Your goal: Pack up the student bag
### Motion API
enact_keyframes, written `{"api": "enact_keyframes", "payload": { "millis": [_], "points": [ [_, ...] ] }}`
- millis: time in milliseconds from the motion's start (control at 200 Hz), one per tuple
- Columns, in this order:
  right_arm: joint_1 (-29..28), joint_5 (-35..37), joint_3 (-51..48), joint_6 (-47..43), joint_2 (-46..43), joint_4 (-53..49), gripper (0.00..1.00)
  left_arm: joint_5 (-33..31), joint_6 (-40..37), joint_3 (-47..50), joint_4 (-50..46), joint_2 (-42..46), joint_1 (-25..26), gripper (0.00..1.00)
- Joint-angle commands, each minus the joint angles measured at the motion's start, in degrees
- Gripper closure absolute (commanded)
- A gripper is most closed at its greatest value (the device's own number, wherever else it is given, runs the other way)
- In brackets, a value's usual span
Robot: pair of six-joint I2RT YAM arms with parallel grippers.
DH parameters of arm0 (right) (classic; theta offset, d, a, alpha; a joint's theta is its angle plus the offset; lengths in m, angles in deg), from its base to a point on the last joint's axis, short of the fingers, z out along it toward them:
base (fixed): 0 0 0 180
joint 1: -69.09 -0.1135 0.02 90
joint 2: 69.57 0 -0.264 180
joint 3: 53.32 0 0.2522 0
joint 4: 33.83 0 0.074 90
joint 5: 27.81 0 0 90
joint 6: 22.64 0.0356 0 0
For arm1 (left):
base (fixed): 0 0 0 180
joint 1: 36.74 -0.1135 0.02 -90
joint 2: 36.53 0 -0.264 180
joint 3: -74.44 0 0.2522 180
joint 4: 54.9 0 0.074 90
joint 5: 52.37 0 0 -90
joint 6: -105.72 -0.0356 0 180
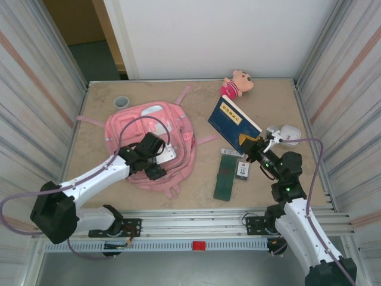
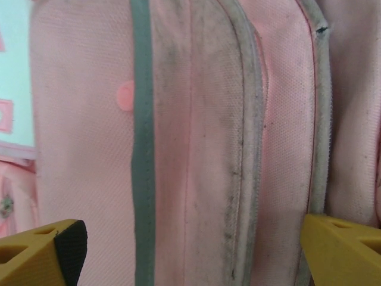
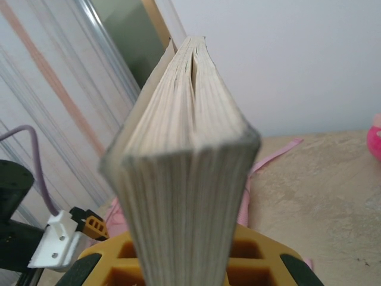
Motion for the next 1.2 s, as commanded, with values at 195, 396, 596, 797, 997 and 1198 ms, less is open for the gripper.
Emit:
{"api": "enact_keyframes", "payload": {
  "millis": [195,396,596,797,997,1198],
  "points": [
    [-2.27,-0.83,3.28,-2.78,-0.09,0.46,1.00,-6.78,2.03,-1.18,6.87,-5.81,-2.91,0.40],
    [-2.55,0.63,4.33,-3.21,-1.63,-5.85,1.00,-2.92,5.78,-3.28,3.89,0.01,-0.21,0.95],
    [-2.60,6.24,9.18,2.58,-1.44,-20.54,1.00,5.91,17.63,-8.10,3.02,9.90,3.25,1.00],
    [-2.51,11.34,20.95,7.93,1.96,-45.09,1.00,5.25,24.25,-16.08,2.31,10.75,3.01,1.00],
    [-3.98,-0.24,21.31,22.80,2.10,-49.91,1.00,6.69,29.87,-20.81,2.57,8.86,-0.08,1.00],
    [-18.98,6.57,17.73,34.10,-1.70,-49.56,1.00,6.98,33.26,-21.18,2.97,6.72,-1.77,1.00]
  ]
}}
